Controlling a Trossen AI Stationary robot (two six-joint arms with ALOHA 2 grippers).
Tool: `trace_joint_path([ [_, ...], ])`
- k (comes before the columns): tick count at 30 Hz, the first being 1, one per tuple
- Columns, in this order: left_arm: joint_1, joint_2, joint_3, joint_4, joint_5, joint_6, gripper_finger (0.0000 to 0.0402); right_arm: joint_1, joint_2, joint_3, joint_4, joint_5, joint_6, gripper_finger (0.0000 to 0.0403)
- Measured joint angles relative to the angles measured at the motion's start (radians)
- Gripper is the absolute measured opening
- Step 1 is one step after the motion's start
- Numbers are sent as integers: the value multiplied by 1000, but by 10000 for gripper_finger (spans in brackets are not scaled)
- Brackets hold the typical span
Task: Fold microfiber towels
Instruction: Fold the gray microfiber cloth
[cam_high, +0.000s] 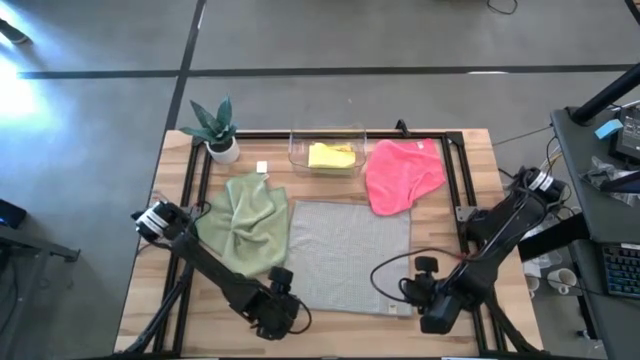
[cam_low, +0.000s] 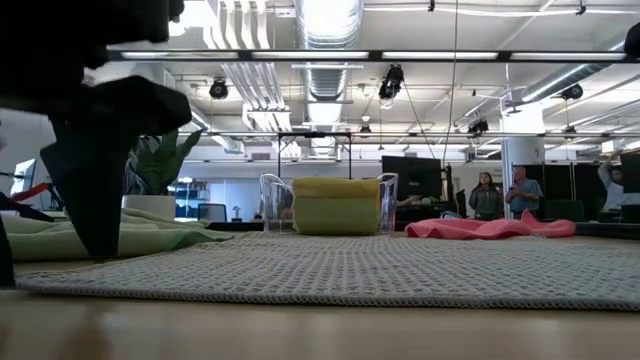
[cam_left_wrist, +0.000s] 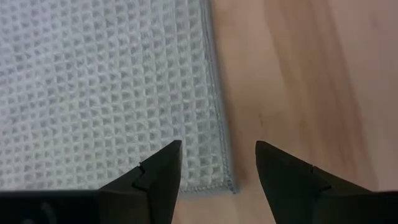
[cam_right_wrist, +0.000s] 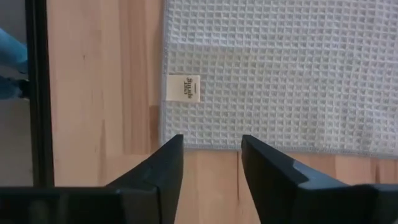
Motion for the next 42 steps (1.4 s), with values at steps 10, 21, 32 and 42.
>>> trace_joint_path([
  [10,5,54,3,1,-21,-55,189,5,27,-1,14,0,31,162],
  [21,37,87,-1,-5,-67,-182,124,24,27,-19,43,0,46,157],
  [32,41,82,17,-1,-87,-181,7,42,27,-134,206,0,19,157],
  [42,42,86,68,9,-65,-186,10,42,38,-232,426,13,-63,172],
])
